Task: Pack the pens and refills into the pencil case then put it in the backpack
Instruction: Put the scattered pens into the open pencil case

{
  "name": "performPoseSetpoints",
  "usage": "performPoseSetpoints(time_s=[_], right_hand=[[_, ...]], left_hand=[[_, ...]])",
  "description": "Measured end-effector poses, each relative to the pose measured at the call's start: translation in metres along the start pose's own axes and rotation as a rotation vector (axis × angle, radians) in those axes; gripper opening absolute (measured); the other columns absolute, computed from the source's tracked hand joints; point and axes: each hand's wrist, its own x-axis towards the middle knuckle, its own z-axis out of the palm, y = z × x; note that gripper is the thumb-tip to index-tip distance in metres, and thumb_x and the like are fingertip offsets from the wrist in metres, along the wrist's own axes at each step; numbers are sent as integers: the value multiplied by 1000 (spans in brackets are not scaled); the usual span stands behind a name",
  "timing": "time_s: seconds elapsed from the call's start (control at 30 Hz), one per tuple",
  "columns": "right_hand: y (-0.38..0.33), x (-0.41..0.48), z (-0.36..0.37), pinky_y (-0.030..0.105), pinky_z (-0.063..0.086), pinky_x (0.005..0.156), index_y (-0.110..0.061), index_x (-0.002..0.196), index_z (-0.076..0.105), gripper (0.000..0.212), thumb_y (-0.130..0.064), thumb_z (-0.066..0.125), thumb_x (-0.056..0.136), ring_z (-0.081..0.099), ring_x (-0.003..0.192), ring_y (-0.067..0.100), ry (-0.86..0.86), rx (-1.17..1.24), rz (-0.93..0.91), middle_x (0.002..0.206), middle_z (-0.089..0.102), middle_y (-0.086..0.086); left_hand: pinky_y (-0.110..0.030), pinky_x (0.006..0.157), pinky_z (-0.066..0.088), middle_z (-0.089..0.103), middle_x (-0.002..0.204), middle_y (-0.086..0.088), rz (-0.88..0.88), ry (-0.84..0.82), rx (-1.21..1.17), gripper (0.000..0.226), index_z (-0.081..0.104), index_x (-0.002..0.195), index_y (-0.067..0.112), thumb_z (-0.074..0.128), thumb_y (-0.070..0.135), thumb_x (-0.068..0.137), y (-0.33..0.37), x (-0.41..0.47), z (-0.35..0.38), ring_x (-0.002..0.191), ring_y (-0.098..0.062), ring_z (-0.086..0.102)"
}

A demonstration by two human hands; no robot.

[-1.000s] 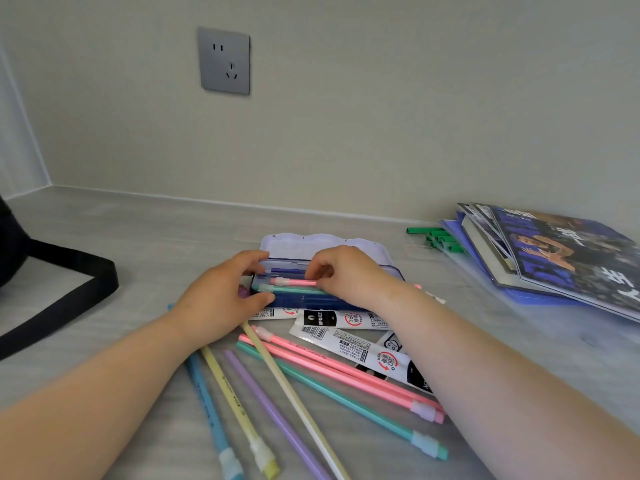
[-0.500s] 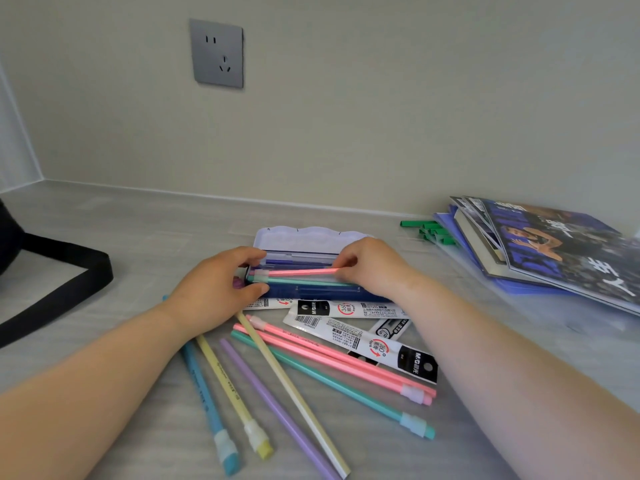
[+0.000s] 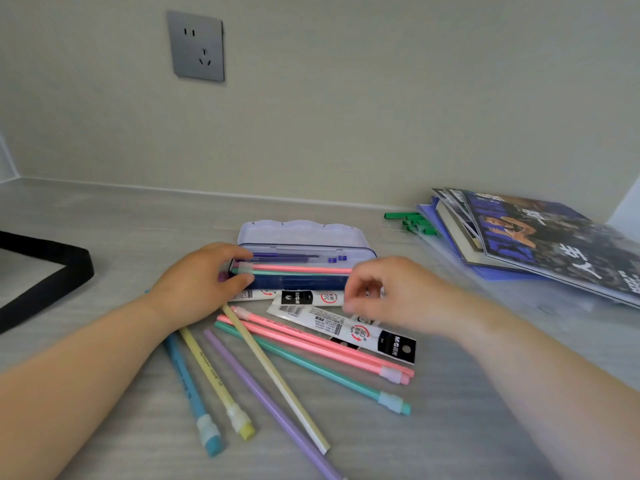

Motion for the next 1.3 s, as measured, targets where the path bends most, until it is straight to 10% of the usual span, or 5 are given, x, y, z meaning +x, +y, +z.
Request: performPoseSetpoints(time_s=[0.33,0.53,0.63,0.77,1.3], right_hand=[[-11,-59,3,10,37,63,-30,109,52,47,-45,68,67,46,73,-2,-198,-132,35,85,46,-20],[-10,-60,7,13,36,63,-25,112,48,46,-34,66,70,44,72,-1,-246,-182,4,91,44,-14],[-6,-56,0,13,34,58,-16,108,55,31,-15,58,77,48,70,2,-71,-16,31,90,56,-11],[17,-49,-12,22,26,85,-5,105,60,30,2,46,80,46,115,26,470,-135,41,117,59,13],[45,-40,9,25,32,84,-11,109,58,30,-7,48,81,48,111,25,299,-172,24,118,61,8]], left_hand=[[-27,92,35,61,117,-9,18,125,-13,21,63,104,13,51,12,87,24,-19,-29,111,-25,51],[6,79,30,49,98,32,244,-300,55,27,59,100,38,66,27,76,53,-67,-29,102,3,49],[-9,93,31,45,110,33,348,-388,159,40,51,115,38,62,30,77,74,-72,-18,109,7,43],[-22,94,39,47,126,12,341,-488,298,50,46,120,31,58,16,73,94,-62,-9,113,-7,44],[-38,82,48,64,101,-4,454,-389,651,23,58,93,14,38,25,88,105,-50,9,94,-24,57]])
